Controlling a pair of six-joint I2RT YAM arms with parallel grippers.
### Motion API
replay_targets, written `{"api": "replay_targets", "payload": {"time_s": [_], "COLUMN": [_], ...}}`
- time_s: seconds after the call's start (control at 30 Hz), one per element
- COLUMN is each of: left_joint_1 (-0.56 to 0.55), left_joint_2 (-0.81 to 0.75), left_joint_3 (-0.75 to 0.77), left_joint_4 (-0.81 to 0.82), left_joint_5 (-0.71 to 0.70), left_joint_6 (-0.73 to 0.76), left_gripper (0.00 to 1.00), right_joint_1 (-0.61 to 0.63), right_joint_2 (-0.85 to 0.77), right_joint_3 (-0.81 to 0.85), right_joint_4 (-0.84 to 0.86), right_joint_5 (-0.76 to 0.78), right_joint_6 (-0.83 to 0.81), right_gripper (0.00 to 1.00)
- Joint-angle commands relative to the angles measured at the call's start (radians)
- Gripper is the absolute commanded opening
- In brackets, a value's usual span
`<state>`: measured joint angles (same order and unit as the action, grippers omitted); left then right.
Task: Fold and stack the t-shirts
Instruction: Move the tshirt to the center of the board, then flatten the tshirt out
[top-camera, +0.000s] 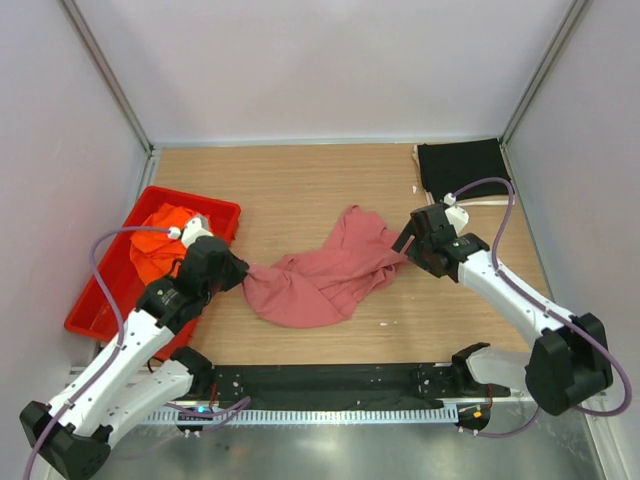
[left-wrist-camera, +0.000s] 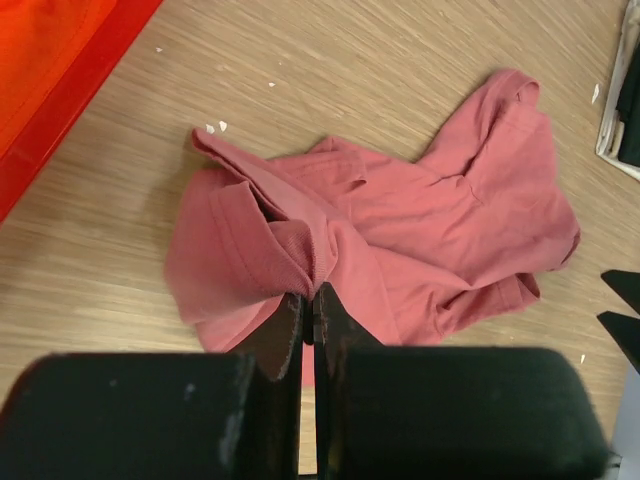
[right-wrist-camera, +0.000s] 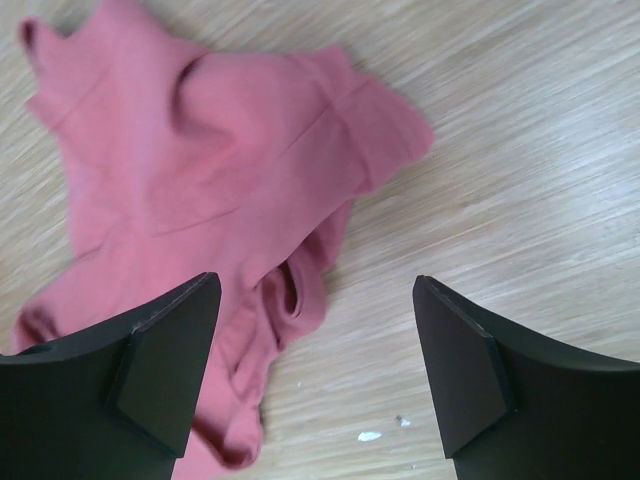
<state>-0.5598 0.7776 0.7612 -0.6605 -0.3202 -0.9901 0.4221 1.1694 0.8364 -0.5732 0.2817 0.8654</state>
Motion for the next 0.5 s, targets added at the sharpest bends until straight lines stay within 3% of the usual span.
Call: {"api": "replay_targets", "payload": {"time_s": [0.0, 0.37, 0.4, 0.43, 0.47], "left_joint_1": [0.005, 0.005, 0.005, 0.005, 0.005], "left_joint_2": [-0.018, 0.069, 0.072, 0.08, 0.094], "left_joint_3": [0.009, -0.011, -0.01, -0.007, -0.005], "left_joint_4": [0.012, 0.058, 0.064, 0.067, 0.07], "left_joint_5": [0.009, 0.067, 0.076, 0.076, 0.075], "left_joint_6": [0.008, 0.05, 0.05, 0.05, 0.048], "left_gripper": [0.0, 0.0, 0.0, 0.0, 0.0], "right_joint_1": [-0.026, -0.111, -0.124, -0.132, -0.138], "right_joint_2": [0.079, 0.314, 0.325, 0.332, 0.348], "right_joint_3": [0.001, -0.034, -0.049, -0.054, -0.057], "right_joint_4": [0.07, 0.282, 0.301, 0.335, 0.341], "right_joint_5": [0.07, 0.112, 0.119, 0.11, 0.102], "right_joint_6": [0.075, -0.018, -0.031, -0.042, -0.049], "right_gripper": [0.83, 0.73, 0.69, 0.55, 0.49]}}
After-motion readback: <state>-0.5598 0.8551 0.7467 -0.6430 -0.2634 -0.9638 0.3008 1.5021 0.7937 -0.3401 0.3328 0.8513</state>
